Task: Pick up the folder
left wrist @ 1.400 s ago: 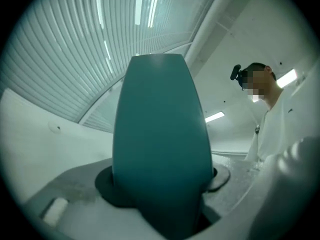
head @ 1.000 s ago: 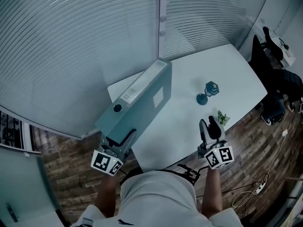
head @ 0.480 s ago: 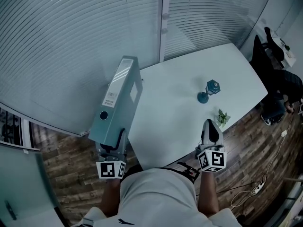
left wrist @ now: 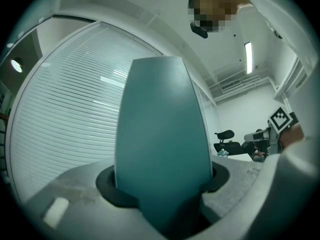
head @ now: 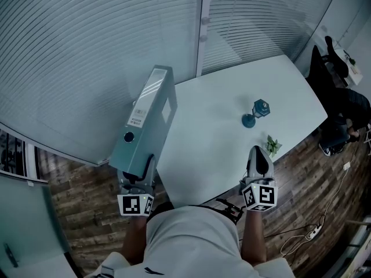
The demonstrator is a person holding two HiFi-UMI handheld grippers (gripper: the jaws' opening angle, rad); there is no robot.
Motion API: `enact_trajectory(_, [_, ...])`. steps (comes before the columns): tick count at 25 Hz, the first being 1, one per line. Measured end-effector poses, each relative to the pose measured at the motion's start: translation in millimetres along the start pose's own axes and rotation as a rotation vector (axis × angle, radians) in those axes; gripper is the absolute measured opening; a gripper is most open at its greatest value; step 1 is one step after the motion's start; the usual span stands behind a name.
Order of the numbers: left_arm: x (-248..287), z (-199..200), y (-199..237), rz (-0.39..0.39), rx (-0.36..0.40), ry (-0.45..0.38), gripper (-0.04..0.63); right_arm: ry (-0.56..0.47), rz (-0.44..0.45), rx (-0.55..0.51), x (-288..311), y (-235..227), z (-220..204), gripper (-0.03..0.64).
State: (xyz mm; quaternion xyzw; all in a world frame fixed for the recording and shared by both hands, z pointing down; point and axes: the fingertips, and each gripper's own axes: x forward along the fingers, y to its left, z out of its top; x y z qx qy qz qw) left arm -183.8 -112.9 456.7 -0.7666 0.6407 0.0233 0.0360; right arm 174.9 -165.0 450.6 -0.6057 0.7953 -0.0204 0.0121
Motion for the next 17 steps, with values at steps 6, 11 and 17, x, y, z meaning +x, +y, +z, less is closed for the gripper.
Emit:
enact_trajectory(6, [2, -3, -1, -0.011, -0.008, 0.005, 0.302, 0.006, 0.0, -0.002, 0, 0, -1, -0.002])
enact_trajectory(11, [1, -4, 2, -0.008, -0.037, 0.009, 0.302, 0.014, 0.012, -0.019, 0, 4, -1, -0.002])
enact_trajectory(17, [4, -4, 5, 0.004, -0.069, 0.008, 0.302, 0.022, 0.038, -0.035, 4, 13, -6, -0.002])
